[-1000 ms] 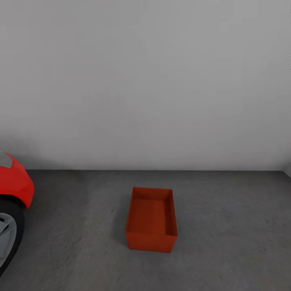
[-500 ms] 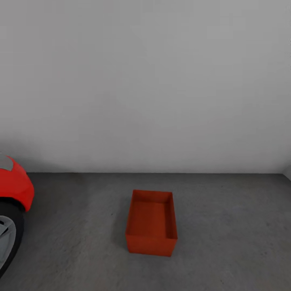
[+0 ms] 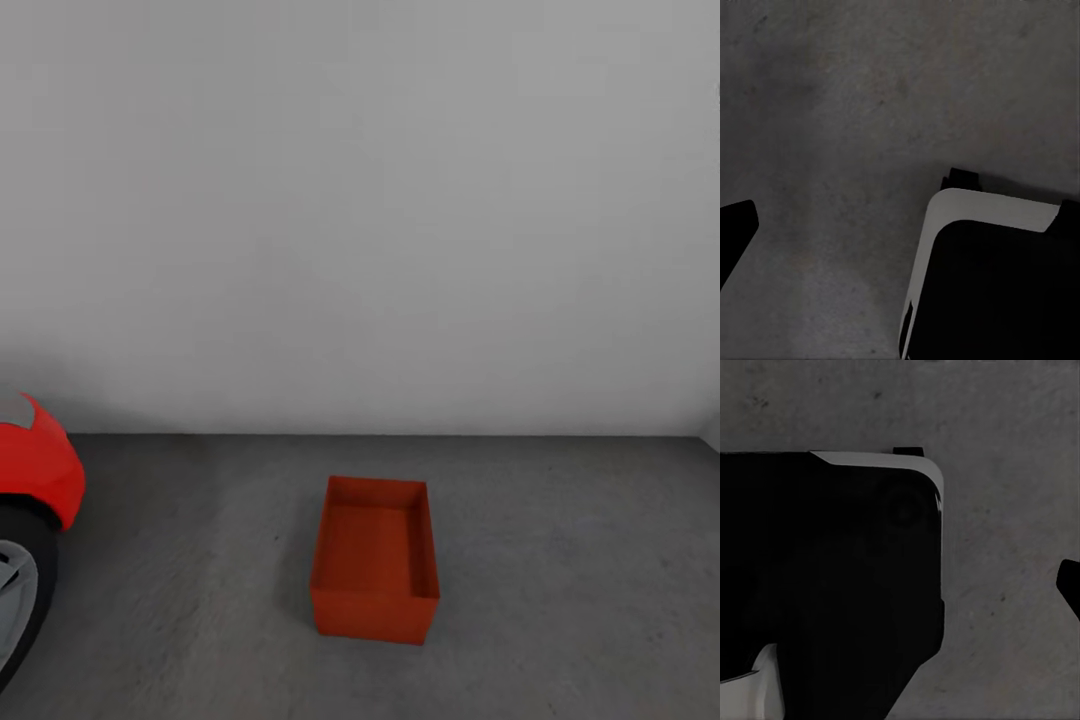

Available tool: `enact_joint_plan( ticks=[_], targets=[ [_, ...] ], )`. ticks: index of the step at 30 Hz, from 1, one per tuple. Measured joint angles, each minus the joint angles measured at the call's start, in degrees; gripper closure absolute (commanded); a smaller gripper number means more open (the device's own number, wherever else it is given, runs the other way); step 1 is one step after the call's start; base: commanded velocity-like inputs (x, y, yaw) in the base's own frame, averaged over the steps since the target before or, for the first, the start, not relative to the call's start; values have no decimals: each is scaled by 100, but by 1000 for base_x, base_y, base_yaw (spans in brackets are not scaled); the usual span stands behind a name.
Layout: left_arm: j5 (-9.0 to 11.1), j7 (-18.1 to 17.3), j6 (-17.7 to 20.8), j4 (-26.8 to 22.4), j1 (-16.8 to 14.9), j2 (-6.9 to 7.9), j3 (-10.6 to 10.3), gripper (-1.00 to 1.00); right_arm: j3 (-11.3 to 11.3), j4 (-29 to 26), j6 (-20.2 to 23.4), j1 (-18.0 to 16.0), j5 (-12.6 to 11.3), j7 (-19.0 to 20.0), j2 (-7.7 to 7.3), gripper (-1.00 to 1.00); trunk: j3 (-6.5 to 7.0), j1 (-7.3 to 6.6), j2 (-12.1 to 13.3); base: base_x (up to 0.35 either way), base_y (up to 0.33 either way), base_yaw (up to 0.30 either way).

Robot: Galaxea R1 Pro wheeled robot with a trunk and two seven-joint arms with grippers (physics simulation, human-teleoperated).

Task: Move the two storage containers from the living room to the garage. In the garage, place one container on the floor and stack the other container on top of it (either order is fine).

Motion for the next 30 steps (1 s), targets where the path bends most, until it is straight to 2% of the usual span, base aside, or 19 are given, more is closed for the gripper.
enact_joint_plan(
  ticks=[30],
  targets=[
    [0, 0, 0, 0, 0, 0, 1, -100, 0, -2, 0, 0, 0, 0, 5, -100, 278, 0, 0, 0, 0, 0]
  ],
)
